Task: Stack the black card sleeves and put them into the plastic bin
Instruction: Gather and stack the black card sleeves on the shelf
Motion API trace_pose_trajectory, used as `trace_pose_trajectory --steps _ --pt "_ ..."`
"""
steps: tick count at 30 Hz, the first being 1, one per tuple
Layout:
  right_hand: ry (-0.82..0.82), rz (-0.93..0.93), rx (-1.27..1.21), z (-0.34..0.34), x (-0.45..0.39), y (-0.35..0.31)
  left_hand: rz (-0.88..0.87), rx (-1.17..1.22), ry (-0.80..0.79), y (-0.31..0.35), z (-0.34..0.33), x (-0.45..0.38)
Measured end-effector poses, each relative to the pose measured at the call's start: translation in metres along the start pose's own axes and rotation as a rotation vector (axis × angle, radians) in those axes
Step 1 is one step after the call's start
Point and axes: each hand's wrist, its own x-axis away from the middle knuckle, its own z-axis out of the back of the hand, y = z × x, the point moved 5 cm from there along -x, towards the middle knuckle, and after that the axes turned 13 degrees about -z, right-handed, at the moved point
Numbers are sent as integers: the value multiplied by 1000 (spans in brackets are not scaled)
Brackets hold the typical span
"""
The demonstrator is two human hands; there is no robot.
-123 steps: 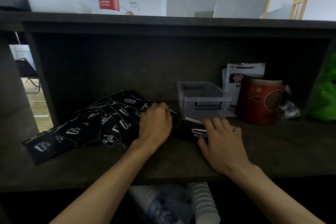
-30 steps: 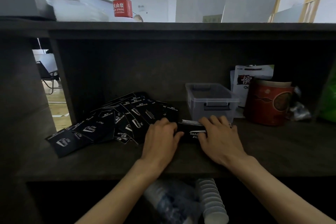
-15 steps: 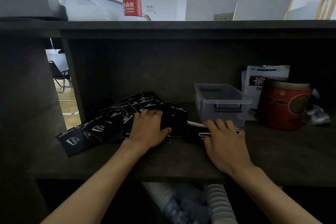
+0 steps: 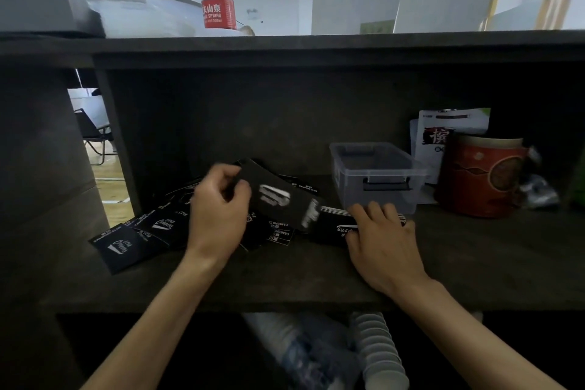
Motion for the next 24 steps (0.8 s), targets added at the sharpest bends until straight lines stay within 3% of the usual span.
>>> trace_pose_trajectory --steps 2,4,12,18,22,24 --pt "3 -5 1 1 0 0 145 135 -28 -13 -11 10" --pt "1 -9 -6 1 0 1 180 119 -103 -19 -20 19" --pt "-46 -5 -51 0 -2 2 -138 -573 -491 -5 -69 44" --pt "-16 -13 57 -2 -4 0 -216 -786 -549 -4 -83 46" --pt "-18 -14 106 -5 -4 -8 -271 -805 -627 -1 -94 47" --pt "-20 -24 82 -7 -3 -8 -268 -750 -574 -2 -87 41"
